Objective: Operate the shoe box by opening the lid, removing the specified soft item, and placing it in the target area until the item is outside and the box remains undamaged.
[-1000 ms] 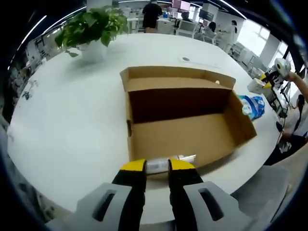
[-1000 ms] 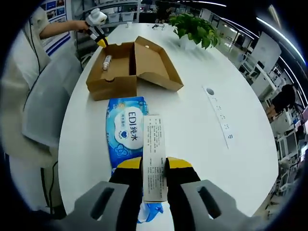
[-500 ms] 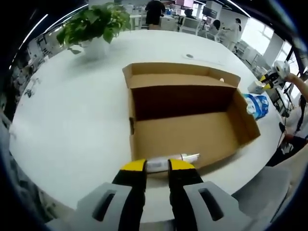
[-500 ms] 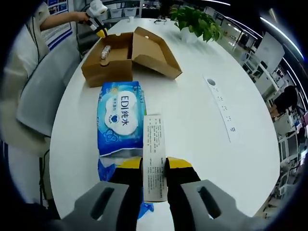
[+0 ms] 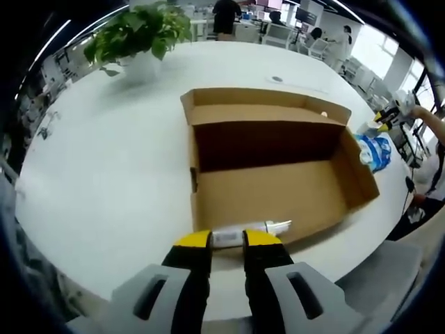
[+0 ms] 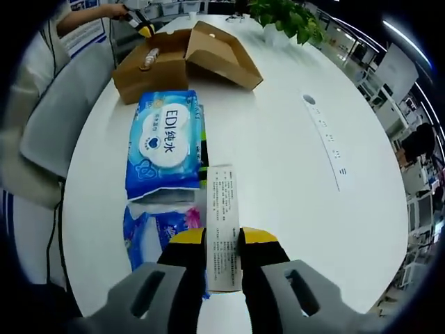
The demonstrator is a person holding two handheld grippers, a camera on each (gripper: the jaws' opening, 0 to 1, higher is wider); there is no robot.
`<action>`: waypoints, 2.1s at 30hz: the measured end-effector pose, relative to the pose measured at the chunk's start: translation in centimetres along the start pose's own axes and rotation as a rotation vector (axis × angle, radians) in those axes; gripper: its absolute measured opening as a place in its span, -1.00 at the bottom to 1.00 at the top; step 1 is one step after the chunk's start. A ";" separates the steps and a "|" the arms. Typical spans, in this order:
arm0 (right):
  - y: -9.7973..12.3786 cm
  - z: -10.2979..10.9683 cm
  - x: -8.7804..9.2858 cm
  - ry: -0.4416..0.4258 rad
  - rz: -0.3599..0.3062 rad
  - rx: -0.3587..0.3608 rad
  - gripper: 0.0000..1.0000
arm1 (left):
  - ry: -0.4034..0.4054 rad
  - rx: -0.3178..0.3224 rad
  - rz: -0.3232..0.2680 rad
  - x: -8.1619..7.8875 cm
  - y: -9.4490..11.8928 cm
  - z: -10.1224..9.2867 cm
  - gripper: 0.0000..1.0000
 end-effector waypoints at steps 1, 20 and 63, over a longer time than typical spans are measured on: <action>-0.1 0.0 0.1 0.001 0.004 -0.001 -0.68 | -0.001 -0.001 0.001 0.0 0.0 0.0 -0.70; -0.3 -0.2 2.3 0.022 0.059 -0.008 -0.68 | -0.009 -0.007 0.009 0.2 0.1 -0.2 -0.69; 1.3 -1.2 0.7 -0.064 0.036 0.115 -0.24 | -0.209 0.038 -0.032 -2.1 1.9 -0.5 -0.49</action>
Point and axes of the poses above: the point that each gripper's makers call its tool centre point, and the gripper's own axes: y roughly backward along the fingers, z roughly to its left, x roughly out of its underside, the point moved 2 cm from there along y, roughly backward along the fingers
